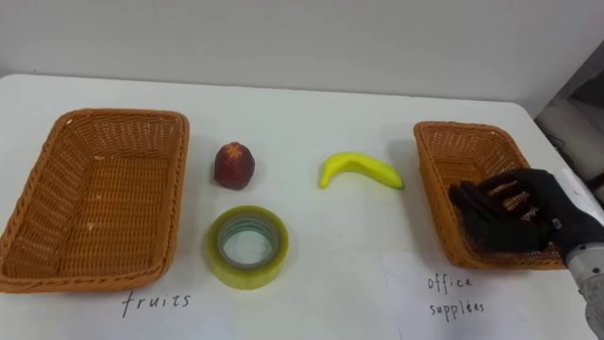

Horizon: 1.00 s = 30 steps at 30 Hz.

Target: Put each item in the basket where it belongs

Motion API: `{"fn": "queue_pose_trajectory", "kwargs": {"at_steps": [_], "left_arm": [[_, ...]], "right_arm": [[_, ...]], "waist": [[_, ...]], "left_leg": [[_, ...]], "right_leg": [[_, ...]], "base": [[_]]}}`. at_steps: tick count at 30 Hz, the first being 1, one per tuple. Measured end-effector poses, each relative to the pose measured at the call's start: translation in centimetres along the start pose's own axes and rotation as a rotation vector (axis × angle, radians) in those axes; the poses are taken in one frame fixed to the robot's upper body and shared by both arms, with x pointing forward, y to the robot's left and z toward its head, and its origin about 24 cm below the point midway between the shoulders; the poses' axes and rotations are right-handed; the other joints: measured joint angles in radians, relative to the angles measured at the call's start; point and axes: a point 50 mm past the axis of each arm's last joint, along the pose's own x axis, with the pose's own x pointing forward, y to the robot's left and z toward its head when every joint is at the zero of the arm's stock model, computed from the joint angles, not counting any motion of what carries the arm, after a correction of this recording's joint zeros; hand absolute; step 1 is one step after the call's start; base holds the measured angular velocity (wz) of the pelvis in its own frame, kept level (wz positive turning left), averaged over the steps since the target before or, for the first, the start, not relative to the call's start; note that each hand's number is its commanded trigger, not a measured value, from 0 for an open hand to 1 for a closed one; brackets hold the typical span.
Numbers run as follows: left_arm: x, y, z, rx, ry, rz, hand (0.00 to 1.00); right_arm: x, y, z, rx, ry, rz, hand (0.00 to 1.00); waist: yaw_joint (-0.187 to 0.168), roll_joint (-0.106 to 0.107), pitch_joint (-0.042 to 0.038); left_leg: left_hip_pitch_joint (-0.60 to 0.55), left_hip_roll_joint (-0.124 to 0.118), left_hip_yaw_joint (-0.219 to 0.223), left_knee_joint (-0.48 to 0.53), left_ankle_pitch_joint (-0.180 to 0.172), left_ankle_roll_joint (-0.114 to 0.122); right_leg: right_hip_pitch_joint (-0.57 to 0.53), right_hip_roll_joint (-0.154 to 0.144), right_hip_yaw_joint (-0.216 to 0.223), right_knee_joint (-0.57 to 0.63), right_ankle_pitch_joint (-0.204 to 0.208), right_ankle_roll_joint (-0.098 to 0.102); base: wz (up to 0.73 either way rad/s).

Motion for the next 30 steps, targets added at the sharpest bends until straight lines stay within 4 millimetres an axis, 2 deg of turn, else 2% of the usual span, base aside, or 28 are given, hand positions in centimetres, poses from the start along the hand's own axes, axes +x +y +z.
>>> {"fn": "queue_pose_trajectory", "kwargs": {"at_steps": [3, 4, 5, 7, 13, 30], "left_arm": [[0.0, 0.01, -0.01, 0.0, 0.0, 0.001, 0.0], [0.0, 0.01, 0.0, 0.0, 0.0, 0.001, 0.0], [0.01, 0.01, 0.03, 0.0, -0.001, 0.001, 0.0], [0.01, -0.04, 0.14, 0.002, -0.004, -0.001, 0.0], [-0.02, -0.13, 0.06, 0.011, 0.003, -0.003, 0.0], [-0.01, -0.01, 0.15, 0.011, 0.002, 0.014, 0.0]], "right_arm": [[0.0, -0.02, -0.05, -0.019, 0.007, -0.002, 1.0], [0.0, -0.03, -0.06, -0.025, 0.008, -0.003, 0.76], [0.0, -0.03, -0.06, -0.028, 0.008, -0.003, 0.37], [-0.01, -0.06, -0.08, -0.052, 0.013, -0.006, 0.01], [0.05, -0.18, -0.04, -0.065, 0.02, -0.013, 0.0], [0.07, -0.22, 0.01, -0.063, 0.021, -0.014, 0.0]], "waist": [[0.0, 0.001, 0.0005], [0.0, 0.002, 0.0004], [0.0, 0.004, 0.0008], [0.0, 0.007, 0.0006], [0.0, 0.013, -0.002], [0.0, 0.015, -0.0019]], "left_leg": [[0.0, 0.0, -0.001, 0.0, 0.0, 0.0], [0.0, 0.0, -0.001, 0.0, 0.0, 0.0], [0.0, 0.0, -0.002, 0.0, 0.0, 0.0], [0.0, 0.0, -0.002, 0.0, 0.0, 0.0], [0.0, 0.0, -0.002, 0.001, 0.0, 0.0], [0.0, 0.0, -0.001, 0.001, 0.0, 0.0]], "right_leg": [[0.001, 0.0, -0.002, 0.0, 0.0, 0.0], [0.001, 0.0, -0.002, 0.0, 0.0, 0.0], [0.001, 0.0, -0.003, 0.0, 0.0, 0.0], [0.001, -0.001, -0.004, 0.0, 0.0, 0.0], [0.002, -0.001, -0.005, 0.0, 0.0, 0.0], [0.001, -0.001, -0.006, 0.001, 0.0, 0.0]], "base": [[0.0], [0.0], [0.0], [0.0], [0.0], [0.0]]}}
